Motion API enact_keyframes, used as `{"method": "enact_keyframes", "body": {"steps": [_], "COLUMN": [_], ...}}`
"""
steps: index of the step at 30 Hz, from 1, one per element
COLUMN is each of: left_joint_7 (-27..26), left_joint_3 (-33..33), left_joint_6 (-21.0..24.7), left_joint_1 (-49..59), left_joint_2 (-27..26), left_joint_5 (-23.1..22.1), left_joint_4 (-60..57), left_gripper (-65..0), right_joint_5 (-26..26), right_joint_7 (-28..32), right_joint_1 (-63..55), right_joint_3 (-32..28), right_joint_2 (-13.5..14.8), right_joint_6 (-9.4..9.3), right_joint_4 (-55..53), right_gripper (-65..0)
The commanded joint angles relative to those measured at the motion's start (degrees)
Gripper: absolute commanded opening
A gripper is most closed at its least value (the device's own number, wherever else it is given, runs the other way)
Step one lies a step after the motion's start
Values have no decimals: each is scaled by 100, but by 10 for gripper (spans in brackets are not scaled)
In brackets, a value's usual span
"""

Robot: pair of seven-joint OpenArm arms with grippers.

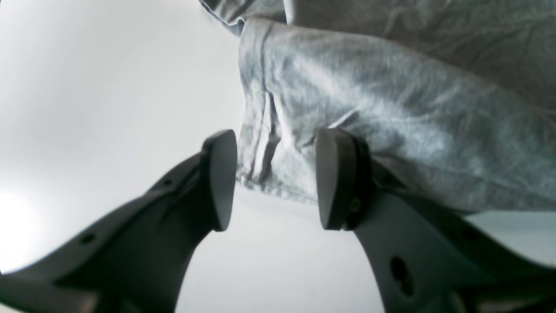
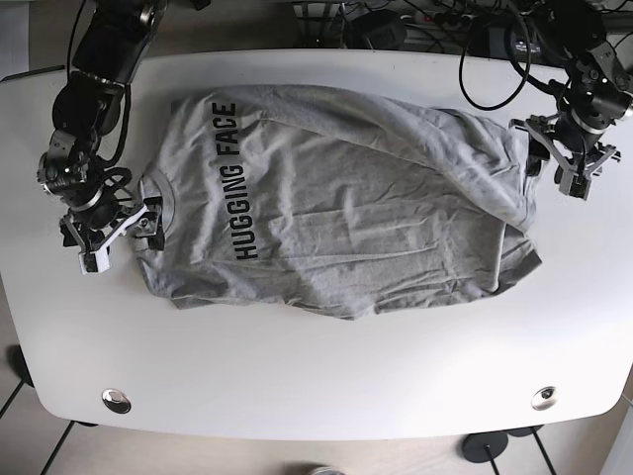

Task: Fold the T-shirt properly
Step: 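Lay the grey shirt down with both grippers and release, then grasp the grey shirt's hem corners with both grippers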

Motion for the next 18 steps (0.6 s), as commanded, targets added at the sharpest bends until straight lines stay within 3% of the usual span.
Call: {"method": "enact_keyframes", "body": {"steps": [1, 3, 6, 7, 8, 9, 12, 15, 18], "left_joint_7": [-73, -73, -73, -73, -73, -73, -73, -73, -73], "left_joint_3": [-271, -534, -684, -666, -658, -649, -675, -675, -605], "left_joint_6": [34, 34, 34, 34, 34, 34, 34, 34, 34], "left_joint_1": [231, 398, 389, 389, 372, 310, 125, -376, -1026], "left_joint_2": [-122, -122, -122, -122, -122, -122, -122, -104, -78], "left_joint_5": [-272, -597, -588, -588, -588, -588, -474, 291, 1328], "left_joint_4": [108, 108, 64, 64, 64, 64, 46, 46, -77], "left_gripper": [-411, -426, -426, -426, -426, -426, -426, -422, -389], "right_joint_5": [77, 77, 77, 77, 77, 77, 77, 69, 69], "right_joint_7": [171, 610, 962, 971, 971, 971, 971, 962, 971], "right_joint_1": [436, 735, 1025, 1051, 1069, 1069, 1016, 999, 999], "right_joint_3": [-3, -29, -38, -38, -38, -38, -38, -38, -29], "right_joint_2": [205, 363, 460, 460, 424, 372, 108, -50, -103], "right_joint_6": [49, 49, 58, 137, 330, 392, 418, 427, 409], "right_joint_4": [-586, -1448, -2353, -2573, -2643, -2643, -2643, -2687, -2687], "right_gripper": [-14, -13, -13, -13, -14, -14, -16, -38, -225]}}
